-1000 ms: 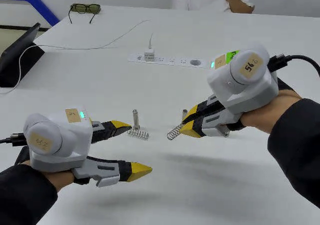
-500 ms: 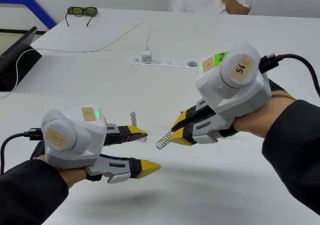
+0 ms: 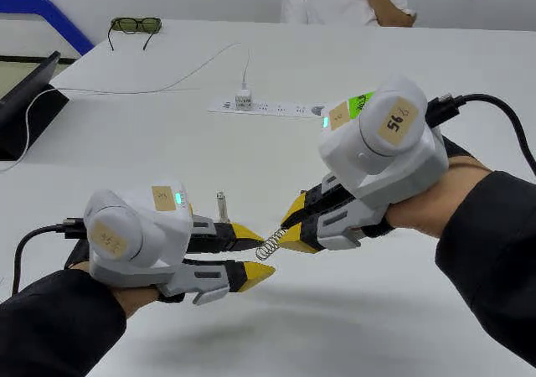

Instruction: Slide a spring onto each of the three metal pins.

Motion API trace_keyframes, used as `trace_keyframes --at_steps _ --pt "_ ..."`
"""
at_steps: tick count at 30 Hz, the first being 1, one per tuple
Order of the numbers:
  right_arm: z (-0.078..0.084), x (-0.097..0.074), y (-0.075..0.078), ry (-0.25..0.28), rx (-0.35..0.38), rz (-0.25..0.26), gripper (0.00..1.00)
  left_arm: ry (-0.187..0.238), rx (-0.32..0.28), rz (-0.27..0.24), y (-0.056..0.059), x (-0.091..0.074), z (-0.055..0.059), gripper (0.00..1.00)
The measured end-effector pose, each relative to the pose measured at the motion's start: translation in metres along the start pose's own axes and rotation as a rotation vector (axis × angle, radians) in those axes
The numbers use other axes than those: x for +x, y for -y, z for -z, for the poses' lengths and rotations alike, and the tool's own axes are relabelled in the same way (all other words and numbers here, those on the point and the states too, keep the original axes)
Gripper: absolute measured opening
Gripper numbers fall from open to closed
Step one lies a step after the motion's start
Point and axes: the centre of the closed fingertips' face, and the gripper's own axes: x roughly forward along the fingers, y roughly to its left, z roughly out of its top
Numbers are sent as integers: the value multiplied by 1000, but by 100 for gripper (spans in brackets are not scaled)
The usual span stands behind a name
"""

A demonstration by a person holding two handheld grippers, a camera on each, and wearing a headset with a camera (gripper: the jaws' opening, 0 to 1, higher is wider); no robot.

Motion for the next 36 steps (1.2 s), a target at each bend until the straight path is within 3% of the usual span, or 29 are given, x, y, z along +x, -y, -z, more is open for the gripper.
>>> trace_keyframes --at_steps 4,16,29,36 --pt "-5 0 -3 11 -7 -6 12 9 -3 0 0 0 -2 12" --pt "-16 2 -5 52 -4 -10 12 21 -26 11 3 1 -5 11" --pt "-20 5 -6 63 -7 -13 12 33 -40 28 6 3 -6 12" --pt "-16 5 -4 49 -1 -13 12 27 -52 28 6 4 -4 22"
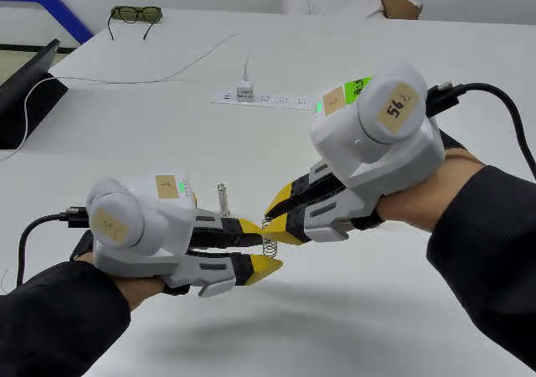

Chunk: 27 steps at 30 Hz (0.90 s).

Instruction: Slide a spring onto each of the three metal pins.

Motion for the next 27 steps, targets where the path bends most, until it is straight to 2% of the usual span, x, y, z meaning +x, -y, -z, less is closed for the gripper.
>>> trace_keyframes --at_steps 6,11,18,27 --pt "3 -3 6 -7 10 11 12 16 -28 -20 -7 -7 1 28" --pt "4 -8 14 -8 17 29 12 27 -54 -53 -14 -14 4 39" --pt "8 -14 23 -12 29 51 12 29 -81 -101 -20 -25 13 46" --pt "5 -26 39 -7 35 90 12 33 -126 -186 -36 -45 25 55"
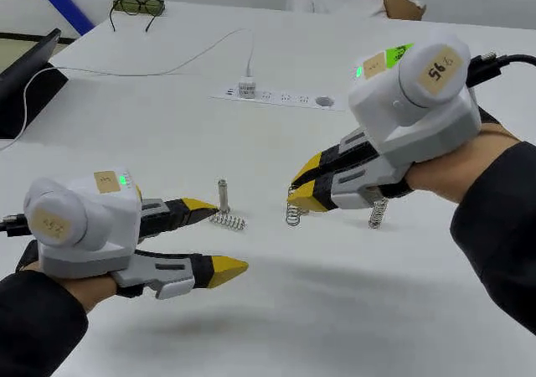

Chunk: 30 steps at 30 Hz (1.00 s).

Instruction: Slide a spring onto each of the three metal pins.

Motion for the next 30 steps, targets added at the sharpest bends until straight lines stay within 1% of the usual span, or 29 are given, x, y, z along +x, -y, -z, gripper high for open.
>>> trace_keyframes --at_steps 6,9,12,17,23,30 --pt "1 -5 11 4 15 26 12 11 -27 -39 -7 -8 3 58" --pt "4 -8 17 3 26 40 12 9 -34 -53 -10 -11 6 59" --pt "7 -12 27 -2 34 60 12 14 -45 -66 -13 -13 7 60" --pt "7 -16 41 -8 43 88 12 22 -63 -77 -14 -15 7 61" --pt "8 -12 56 1 65 115 12 26 -67 -77 -13 -14 8 62" --pt "13 -1 71 -16 79 137 12 23 -71 -74 -11 -13 11 63"
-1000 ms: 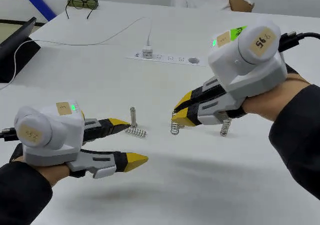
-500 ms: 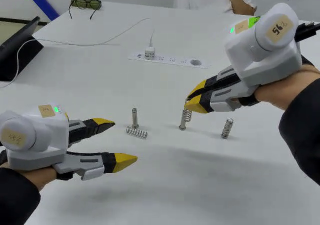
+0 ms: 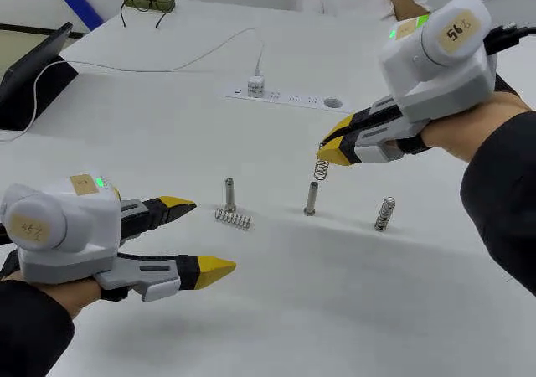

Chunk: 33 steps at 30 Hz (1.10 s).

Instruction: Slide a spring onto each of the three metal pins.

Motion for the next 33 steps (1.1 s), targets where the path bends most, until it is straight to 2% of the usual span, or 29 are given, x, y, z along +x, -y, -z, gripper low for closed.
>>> trace_keyframes --at_steps 15,33 --pt "14 20 10 -24 36 -1 12 -11 -9 -6 0 -2 6 63" --pt "21 30 13 -31 52 -7 12 -23 -14 -13 0 -4 10 63"
